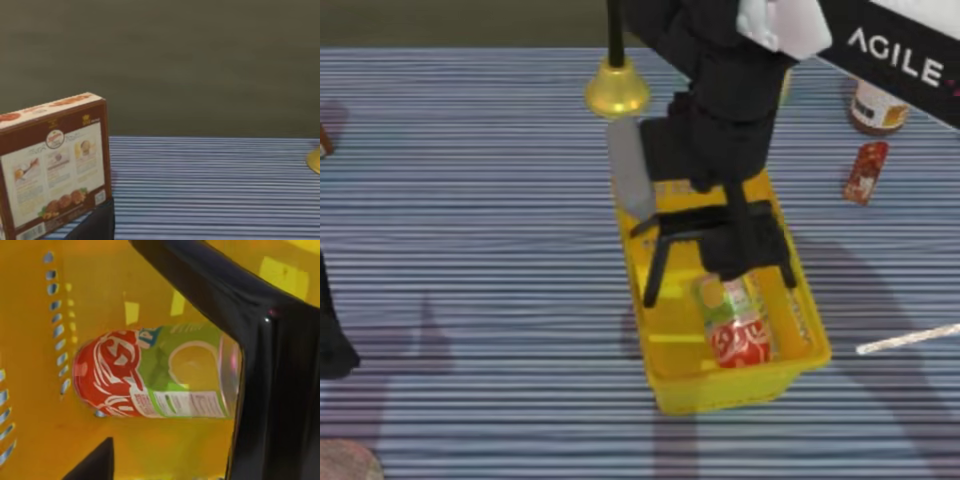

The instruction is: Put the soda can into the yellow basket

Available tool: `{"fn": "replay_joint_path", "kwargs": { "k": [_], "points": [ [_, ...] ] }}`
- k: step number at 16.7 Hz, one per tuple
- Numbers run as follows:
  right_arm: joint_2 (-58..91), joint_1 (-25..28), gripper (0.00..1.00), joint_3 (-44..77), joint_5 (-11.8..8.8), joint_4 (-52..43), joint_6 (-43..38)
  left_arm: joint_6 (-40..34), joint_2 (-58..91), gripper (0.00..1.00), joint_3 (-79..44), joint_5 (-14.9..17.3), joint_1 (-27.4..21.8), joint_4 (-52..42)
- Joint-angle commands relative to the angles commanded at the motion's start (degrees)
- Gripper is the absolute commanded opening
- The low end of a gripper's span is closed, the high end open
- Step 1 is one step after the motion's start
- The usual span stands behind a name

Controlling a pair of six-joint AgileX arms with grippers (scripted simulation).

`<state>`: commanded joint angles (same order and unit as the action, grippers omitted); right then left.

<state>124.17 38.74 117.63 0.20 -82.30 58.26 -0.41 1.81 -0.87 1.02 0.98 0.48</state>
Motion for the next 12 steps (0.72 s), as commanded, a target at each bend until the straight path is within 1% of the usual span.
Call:
{"fn": "replay_joint_path", "kwargs": {
  "k": [2, 8, 12],
  "points": [
    [1.56, 0.55, 1.0, 1.51, -0.02, -1.11, 0.8, 0.41, -1.81, 1.0, 0.87, -1.03, 0.17, -0.48],
    [1.7, 0.4, 1.0, 1.4, -0.02, -0.94, 0.85, 0.41, -1.81, 1.0, 0.87, -1.03, 0.17, -0.48],
    [1.2, 0.56, 1.0, -2.6, -0.03, 2.64, 0.8, 0.41, -1.81, 1.0, 0.87, -1.03, 0.17, -0.48]
  ]
}}
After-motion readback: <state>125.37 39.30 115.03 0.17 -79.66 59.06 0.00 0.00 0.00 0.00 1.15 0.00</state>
